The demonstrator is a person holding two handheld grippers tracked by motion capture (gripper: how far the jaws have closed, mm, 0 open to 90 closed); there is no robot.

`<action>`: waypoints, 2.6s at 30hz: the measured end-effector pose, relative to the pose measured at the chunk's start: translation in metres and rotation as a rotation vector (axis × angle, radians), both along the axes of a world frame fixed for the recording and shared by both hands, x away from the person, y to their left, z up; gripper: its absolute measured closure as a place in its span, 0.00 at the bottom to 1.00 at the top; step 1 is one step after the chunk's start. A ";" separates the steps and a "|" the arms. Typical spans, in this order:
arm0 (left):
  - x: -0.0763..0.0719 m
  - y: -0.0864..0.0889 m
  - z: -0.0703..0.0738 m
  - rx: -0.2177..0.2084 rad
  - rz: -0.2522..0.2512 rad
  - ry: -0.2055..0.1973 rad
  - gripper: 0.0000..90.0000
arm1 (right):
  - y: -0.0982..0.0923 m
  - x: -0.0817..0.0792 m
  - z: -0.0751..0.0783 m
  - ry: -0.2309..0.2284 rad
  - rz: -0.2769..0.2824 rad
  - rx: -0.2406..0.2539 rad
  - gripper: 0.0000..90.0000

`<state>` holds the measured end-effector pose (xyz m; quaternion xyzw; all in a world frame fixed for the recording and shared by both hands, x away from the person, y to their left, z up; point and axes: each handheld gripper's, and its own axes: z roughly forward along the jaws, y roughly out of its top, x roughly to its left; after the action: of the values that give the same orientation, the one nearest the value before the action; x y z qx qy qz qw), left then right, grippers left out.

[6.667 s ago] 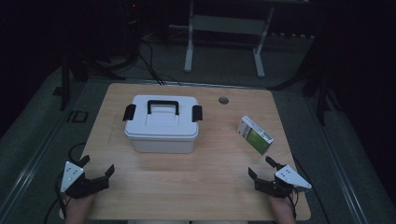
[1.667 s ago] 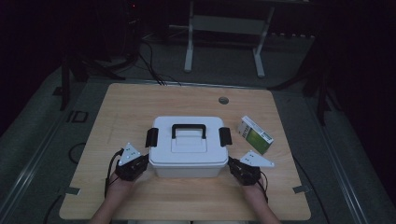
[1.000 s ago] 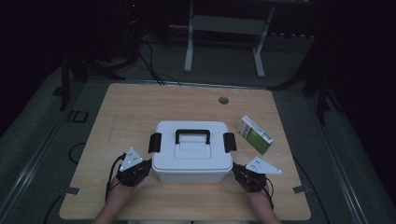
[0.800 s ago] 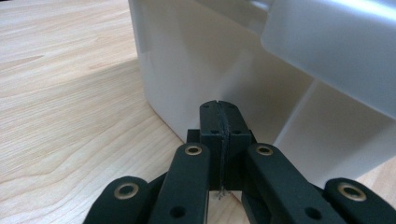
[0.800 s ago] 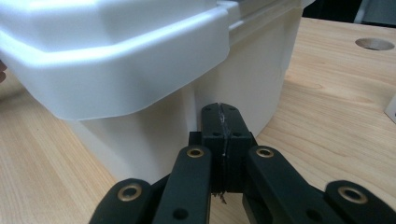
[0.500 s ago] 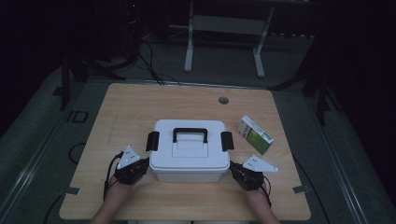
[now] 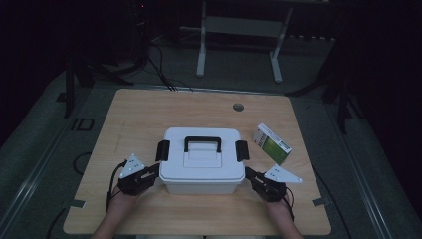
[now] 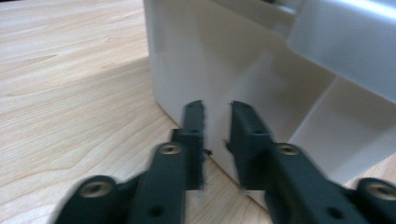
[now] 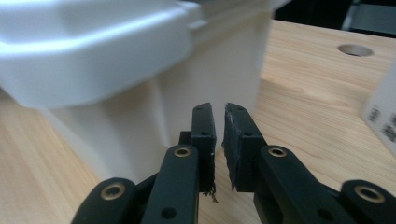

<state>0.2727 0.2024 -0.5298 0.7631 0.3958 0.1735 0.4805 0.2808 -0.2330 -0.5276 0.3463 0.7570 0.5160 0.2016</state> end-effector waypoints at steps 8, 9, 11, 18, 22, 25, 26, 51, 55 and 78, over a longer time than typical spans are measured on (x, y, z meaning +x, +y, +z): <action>0.003 0.011 0.006 -0.007 0.001 0.049 0.67 | -0.024 0.002 0.002 -0.053 -0.038 -0.001 0.80; 0.003 0.013 0.007 -0.002 0.004 0.052 0.66 | -0.026 0.003 0.003 -0.054 -0.040 0.000 0.75; 0.004 0.013 0.007 0.018 -0.001 0.063 0.65 | -0.028 0.003 0.003 -0.045 -0.041 0.005 0.72; 0.011 0.021 0.010 0.056 -0.053 0.116 0.39 | -0.039 0.007 0.003 -0.011 -0.030 0.032 0.33; 0.013 0.028 0.009 0.041 -0.086 0.148 0.32 | -0.041 0.007 -0.001 0.015 0.016 0.050 0.22; 0.014 0.032 0.009 0.043 -0.104 0.158 0.30 | -0.041 0.008 -0.003 0.025 0.031 0.064 0.19; 0.014 0.032 0.009 0.053 -0.098 0.154 0.28 | -0.041 0.009 -0.003 0.033 0.048 0.065 0.18; 0.020 0.048 0.018 0.312 -0.214 0.348 0.26 | -0.054 0.007 -0.014 0.030 0.025 0.020 0.16; 0.022 0.048 0.024 0.363 -0.227 0.377 0.26 | -0.054 0.007 -0.015 0.028 0.026 0.012 0.16; 0.034 0.043 0.043 0.618 -0.341 0.576 0.26 | -0.054 0.007 -0.016 0.028 0.024 -0.001 0.16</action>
<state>0.3070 0.2451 -0.4866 0.9421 0.3118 -0.0174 0.1225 0.2874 -0.2867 -0.5437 0.3444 0.7642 0.5129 0.1849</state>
